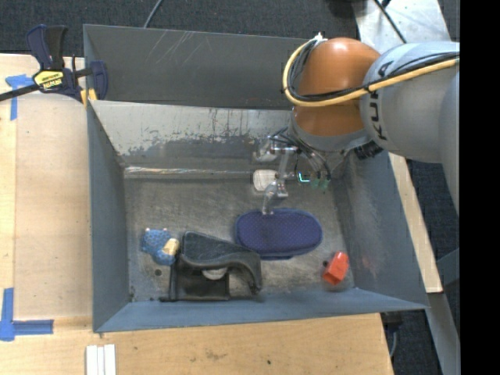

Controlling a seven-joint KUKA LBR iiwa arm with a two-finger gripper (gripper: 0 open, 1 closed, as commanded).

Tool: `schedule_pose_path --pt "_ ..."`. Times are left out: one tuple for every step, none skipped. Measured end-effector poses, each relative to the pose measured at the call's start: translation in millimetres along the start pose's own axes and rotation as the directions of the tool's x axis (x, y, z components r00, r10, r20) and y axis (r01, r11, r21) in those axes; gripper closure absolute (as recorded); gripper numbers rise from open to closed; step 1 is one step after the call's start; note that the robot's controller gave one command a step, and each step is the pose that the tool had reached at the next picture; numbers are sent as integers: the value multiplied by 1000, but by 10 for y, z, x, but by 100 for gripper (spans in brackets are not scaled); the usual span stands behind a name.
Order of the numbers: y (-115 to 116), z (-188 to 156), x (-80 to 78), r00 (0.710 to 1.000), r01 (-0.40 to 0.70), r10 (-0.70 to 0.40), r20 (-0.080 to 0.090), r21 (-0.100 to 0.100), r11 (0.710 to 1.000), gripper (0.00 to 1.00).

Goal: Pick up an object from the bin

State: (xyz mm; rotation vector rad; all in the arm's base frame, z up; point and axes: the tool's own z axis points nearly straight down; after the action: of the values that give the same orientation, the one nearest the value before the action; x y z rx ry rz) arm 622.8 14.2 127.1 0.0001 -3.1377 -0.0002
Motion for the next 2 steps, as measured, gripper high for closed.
schedule_pose_path --pt "-336 497 -12 995 102 -102 18 -6 995 0" --pt "-351 483 -34 994 104 -104 32 1 995 100"
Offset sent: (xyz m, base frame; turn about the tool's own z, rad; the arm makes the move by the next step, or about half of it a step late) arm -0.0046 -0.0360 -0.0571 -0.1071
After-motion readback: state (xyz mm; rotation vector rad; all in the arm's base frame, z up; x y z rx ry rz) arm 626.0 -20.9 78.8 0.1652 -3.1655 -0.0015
